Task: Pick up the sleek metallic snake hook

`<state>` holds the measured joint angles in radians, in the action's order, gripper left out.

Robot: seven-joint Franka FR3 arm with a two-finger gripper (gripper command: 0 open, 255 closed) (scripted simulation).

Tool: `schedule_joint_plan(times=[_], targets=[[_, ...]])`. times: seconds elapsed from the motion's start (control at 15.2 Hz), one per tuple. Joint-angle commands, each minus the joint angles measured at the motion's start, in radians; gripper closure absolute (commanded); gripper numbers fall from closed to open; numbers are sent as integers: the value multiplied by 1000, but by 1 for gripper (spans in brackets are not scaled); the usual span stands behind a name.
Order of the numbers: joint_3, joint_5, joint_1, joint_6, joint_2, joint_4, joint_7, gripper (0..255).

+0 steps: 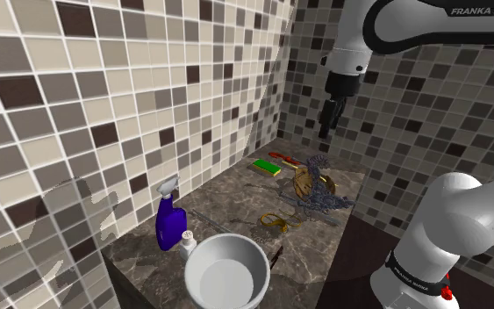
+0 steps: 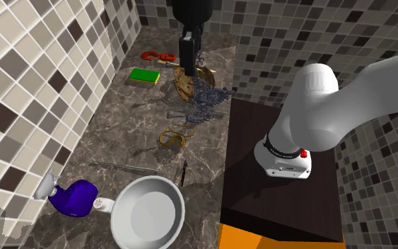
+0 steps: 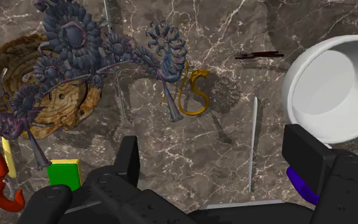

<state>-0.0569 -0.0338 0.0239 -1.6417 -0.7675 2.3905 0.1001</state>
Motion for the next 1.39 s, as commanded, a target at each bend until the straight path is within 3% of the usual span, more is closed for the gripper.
schedule_joint_plan(times=[0.0, 0.66, 1.32], targets=[[0, 0, 0, 0, 0, 0, 0, 0], [-76, -23, 19, -305, 169, 200, -134, 0], [-147, -8, 51, -640, 495, 278, -288, 0]])
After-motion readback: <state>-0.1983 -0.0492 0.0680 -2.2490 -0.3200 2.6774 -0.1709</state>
